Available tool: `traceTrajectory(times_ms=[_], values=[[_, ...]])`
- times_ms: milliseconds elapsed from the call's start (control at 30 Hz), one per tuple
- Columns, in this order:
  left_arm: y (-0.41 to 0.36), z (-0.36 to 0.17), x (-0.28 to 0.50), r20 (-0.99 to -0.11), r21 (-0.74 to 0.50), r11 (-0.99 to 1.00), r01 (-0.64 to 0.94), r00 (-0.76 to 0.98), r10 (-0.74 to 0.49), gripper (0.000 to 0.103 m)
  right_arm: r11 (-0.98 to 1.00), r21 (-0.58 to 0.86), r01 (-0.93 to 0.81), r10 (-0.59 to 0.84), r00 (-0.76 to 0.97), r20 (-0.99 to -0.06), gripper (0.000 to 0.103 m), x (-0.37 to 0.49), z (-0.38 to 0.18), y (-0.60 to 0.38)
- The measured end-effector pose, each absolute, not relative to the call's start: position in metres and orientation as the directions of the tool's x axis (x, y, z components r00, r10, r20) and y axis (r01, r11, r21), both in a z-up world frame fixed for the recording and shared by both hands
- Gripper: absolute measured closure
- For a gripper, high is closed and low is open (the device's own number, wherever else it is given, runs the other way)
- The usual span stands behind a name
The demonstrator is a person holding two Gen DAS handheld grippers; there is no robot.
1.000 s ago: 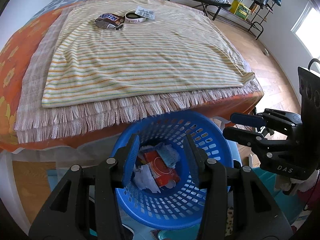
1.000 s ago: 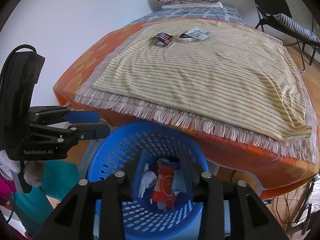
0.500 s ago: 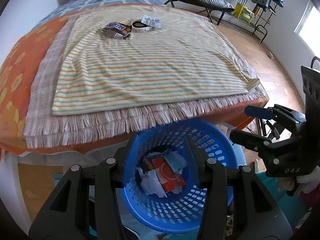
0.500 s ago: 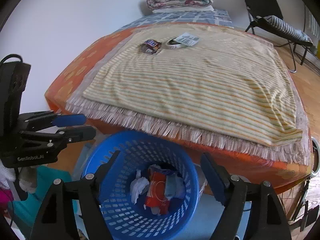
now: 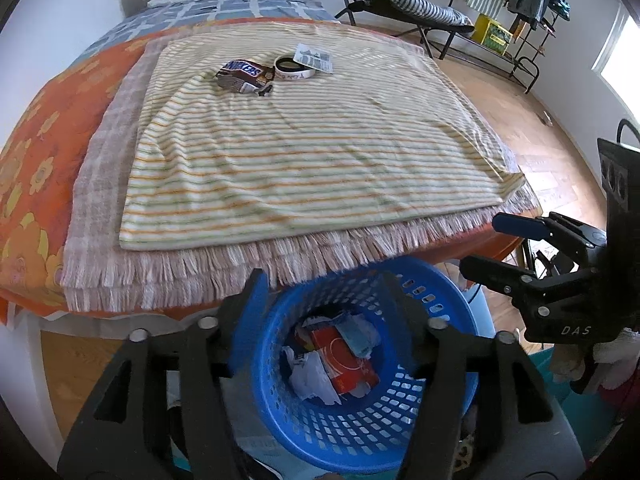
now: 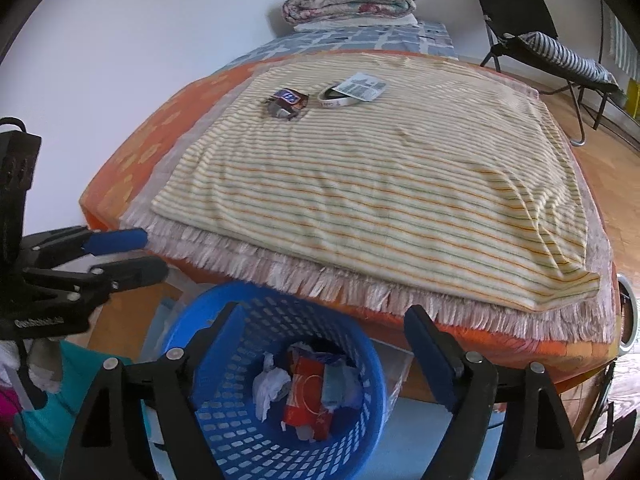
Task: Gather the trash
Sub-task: 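Move both tools back over the towel toward the Snickers wrapper and label card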
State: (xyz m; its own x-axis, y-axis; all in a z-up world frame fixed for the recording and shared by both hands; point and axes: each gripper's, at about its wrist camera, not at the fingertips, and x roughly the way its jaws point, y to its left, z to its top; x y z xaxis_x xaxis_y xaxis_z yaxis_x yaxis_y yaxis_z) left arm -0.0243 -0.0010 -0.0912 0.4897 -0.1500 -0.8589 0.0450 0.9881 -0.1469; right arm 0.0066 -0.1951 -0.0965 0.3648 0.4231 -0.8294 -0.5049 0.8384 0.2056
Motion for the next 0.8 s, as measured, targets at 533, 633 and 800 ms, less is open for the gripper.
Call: traceTrajectory(times_ms=[533, 633, 800], values=[[0.055, -0.079, 0.068, -0.869, -0.187, 0.980, -0.068, 0.477, -0.133, 0.043, 0.873, 0.249, -0.420, 0.432, 0.428, -0.794, 0.013, 0.083, -0.069, -0.204], [0.063, -0.081, 0.089, -0.868, -0.212, 0.972, -0.097, 0.475, -0.142, 0.043, 0.875, 0.251, -0.414, 0.430, 0.428, -0.795, 0.012, 0.106, -0.062, -0.198], [0.071, -0.084, 0.122, -0.865, -0.248, 0.959, -0.138, 0.476, -0.155, 0.042, 0.872, 0.312, -0.376, 0.459, 0.409, -0.789, 0.011, 0.155, -0.054, -0.185]])
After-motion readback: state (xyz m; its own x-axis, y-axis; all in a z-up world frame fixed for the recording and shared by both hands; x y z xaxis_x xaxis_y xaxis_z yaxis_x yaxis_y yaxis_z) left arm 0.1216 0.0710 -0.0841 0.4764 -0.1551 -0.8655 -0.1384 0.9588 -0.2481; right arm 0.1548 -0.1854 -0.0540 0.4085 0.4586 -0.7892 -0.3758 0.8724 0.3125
